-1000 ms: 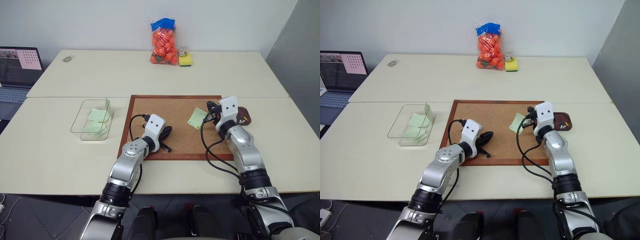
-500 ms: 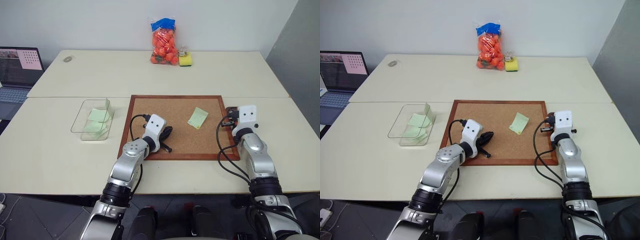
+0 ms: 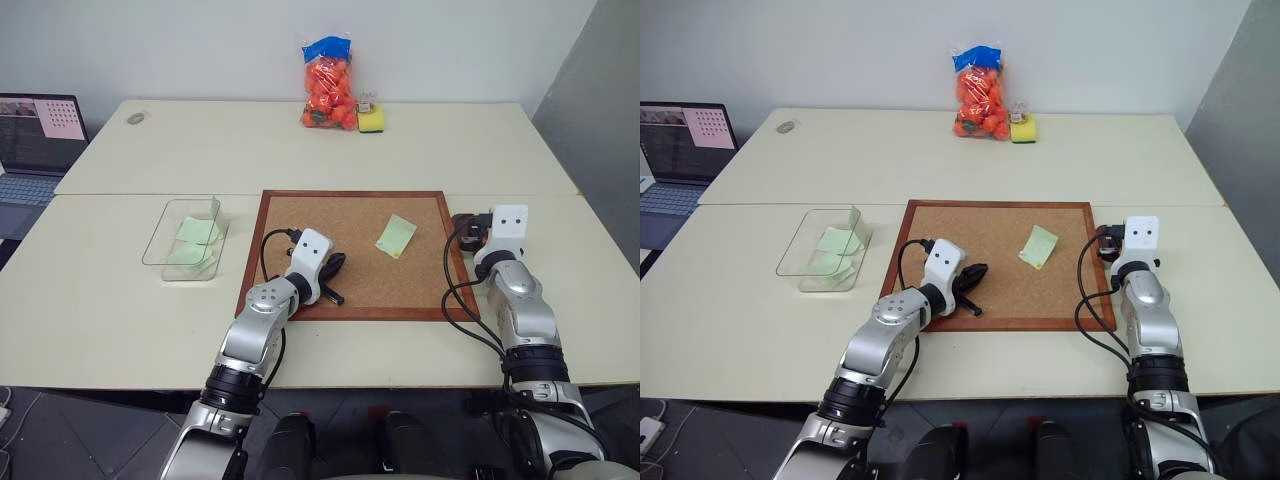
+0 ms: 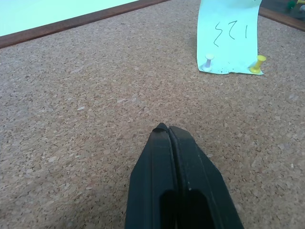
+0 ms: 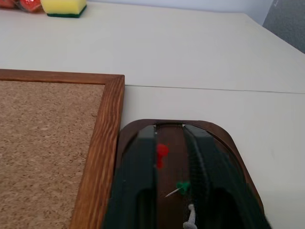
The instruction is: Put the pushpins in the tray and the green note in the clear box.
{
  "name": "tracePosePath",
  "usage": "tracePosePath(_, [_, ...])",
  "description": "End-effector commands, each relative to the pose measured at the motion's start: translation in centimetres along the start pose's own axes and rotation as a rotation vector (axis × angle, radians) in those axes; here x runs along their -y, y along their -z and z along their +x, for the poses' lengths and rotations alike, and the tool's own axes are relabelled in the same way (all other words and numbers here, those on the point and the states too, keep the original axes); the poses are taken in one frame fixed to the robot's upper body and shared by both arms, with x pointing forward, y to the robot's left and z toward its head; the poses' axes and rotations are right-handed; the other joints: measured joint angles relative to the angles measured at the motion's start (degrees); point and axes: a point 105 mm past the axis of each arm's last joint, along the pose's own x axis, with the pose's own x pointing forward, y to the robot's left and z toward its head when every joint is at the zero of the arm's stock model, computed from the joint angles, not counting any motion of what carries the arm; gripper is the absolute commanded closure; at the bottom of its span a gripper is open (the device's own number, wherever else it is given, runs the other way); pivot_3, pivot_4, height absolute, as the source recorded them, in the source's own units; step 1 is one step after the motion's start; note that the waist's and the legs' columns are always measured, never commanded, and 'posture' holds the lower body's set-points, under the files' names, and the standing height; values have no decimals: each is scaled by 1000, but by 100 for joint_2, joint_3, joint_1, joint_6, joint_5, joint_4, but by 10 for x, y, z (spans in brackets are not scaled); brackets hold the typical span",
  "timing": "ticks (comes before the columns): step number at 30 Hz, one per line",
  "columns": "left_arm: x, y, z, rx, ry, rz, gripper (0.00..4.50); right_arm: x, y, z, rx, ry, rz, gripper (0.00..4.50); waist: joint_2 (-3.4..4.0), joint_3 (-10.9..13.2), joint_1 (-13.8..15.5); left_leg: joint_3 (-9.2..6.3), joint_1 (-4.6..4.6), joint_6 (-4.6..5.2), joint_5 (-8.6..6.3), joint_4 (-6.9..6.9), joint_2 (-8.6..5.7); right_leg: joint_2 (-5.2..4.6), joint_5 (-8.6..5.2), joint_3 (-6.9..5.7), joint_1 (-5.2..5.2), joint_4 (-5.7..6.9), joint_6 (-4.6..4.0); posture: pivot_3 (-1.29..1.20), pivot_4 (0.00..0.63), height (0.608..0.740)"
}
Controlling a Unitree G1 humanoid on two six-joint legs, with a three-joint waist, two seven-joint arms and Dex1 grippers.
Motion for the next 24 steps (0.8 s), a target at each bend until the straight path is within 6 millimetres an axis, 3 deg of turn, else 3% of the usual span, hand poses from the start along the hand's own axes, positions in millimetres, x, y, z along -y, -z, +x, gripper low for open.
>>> tracePosePath(1, [14, 15, 3, -54, 47, -10, 4500, 10, -17, 3, 60, 26, 0, 2730, 0, 0, 0, 0, 0, 0, 0, 0, 0, 0, 0, 0, 0, 0, 0, 0, 150, 740])
tracePosePath(13, [16, 14, 3, -53, 51, -13, 4500, 17, -17, 4, 55, 52, -20, 239, 0, 0, 0, 1, 0, 0, 0, 0, 0, 0, 0, 1, 0, 0, 0, 0, 150, 740])
tracePosePath(24, [14, 14, 3, -54, 46, -12, 4500, 23, -4, 9, -34, 103, -24, 239, 1, -1, -1, 2, 0, 0, 0, 0, 0, 0, 0, 2, 0, 1, -1, 0, 150, 740])
